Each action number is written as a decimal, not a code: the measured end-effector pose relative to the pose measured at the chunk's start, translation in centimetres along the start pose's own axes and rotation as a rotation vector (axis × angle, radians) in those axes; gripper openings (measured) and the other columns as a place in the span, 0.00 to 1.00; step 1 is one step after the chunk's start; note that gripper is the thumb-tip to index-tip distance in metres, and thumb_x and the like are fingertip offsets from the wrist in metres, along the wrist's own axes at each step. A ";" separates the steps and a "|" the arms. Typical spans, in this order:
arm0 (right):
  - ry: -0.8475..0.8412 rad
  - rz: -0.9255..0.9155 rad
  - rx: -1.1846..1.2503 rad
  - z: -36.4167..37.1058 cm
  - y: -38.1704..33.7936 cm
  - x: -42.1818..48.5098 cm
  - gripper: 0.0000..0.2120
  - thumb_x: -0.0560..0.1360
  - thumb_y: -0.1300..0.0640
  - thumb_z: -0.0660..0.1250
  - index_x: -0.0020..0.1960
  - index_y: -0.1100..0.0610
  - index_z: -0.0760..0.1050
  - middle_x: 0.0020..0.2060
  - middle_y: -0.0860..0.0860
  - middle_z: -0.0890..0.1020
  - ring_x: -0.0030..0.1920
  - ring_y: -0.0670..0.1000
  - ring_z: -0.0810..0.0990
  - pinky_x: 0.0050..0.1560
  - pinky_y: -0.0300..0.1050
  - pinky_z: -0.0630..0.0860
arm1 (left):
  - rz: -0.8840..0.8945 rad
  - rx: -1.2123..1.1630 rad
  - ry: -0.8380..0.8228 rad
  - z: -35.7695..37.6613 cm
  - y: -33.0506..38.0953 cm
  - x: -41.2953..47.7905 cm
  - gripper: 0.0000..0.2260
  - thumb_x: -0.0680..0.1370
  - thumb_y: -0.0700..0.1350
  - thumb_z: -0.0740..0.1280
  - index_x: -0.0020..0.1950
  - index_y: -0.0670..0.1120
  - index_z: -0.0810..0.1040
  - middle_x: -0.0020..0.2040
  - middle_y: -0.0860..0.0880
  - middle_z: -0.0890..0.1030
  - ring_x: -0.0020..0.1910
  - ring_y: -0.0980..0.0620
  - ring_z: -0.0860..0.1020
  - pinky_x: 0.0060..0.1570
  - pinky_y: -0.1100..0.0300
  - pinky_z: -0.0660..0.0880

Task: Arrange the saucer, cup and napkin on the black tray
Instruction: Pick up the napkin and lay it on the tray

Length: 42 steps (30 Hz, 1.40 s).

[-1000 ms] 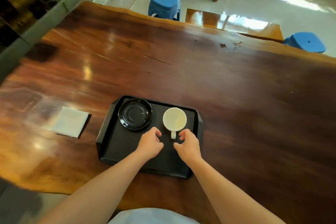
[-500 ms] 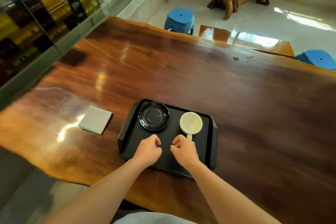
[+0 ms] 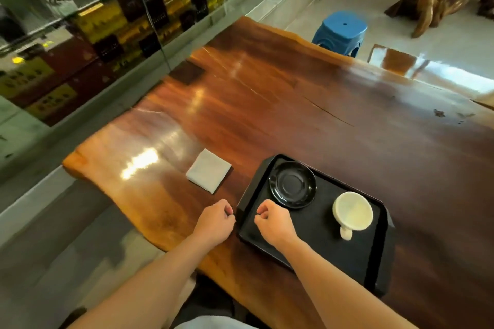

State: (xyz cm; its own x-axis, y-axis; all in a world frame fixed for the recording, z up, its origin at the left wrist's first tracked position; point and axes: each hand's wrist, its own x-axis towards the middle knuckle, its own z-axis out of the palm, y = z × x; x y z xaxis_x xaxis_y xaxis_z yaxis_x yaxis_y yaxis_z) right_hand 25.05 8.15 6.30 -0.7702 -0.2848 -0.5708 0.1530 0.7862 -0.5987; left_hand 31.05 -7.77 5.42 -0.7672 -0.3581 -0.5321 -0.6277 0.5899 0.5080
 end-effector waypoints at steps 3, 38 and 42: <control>-0.022 0.001 -0.028 0.9 -2.5 2.0 0.03 0.79 0.58 0.65 0.52 0.53 0.75 0.38 0.46 0.80 0.43 0.50 0.79 0.43 0.43 0.75 | -0.026 -0.003 0.029 -2.2 -1.3 2.0 0.02 0.82 0.46 0.65 0.53 0.51 0.77 0.50 0.51 0.81 0.48 0.53 0.80 0.46 0.63 0.78; -0.135 0.486 0.664 8.1 -11.5 16.4 0.18 0.82 0.59 0.64 0.71 0.52 0.68 0.65 0.53 0.76 0.59 0.55 0.78 0.52 0.51 0.84 | -0.342 -0.207 0.028 -6.7 -4.4 18.4 0.24 0.83 0.58 0.59 0.73 0.45 0.68 0.69 0.44 0.73 0.62 0.45 0.76 0.52 0.59 0.72; -0.184 0.475 0.820 6.8 -11.0 14.7 0.16 0.83 0.61 0.62 0.69 0.51 0.69 0.63 0.53 0.77 0.59 0.55 0.78 0.55 0.54 0.83 | -0.426 -0.278 -0.035 -6.0 -3.8 17.0 0.27 0.83 0.62 0.53 0.74 0.45 0.67 0.68 0.44 0.75 0.64 0.44 0.76 0.61 0.53 0.75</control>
State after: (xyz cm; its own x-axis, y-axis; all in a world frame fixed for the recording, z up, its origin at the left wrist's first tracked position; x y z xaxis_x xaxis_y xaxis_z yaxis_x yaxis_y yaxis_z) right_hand 16.25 -8.46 0.70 -0.4185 -0.1721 -0.8918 0.8622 0.2335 -0.4497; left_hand 19.63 -20.48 -1.47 -0.4333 -0.4980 -0.7511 -0.8990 0.1799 0.3994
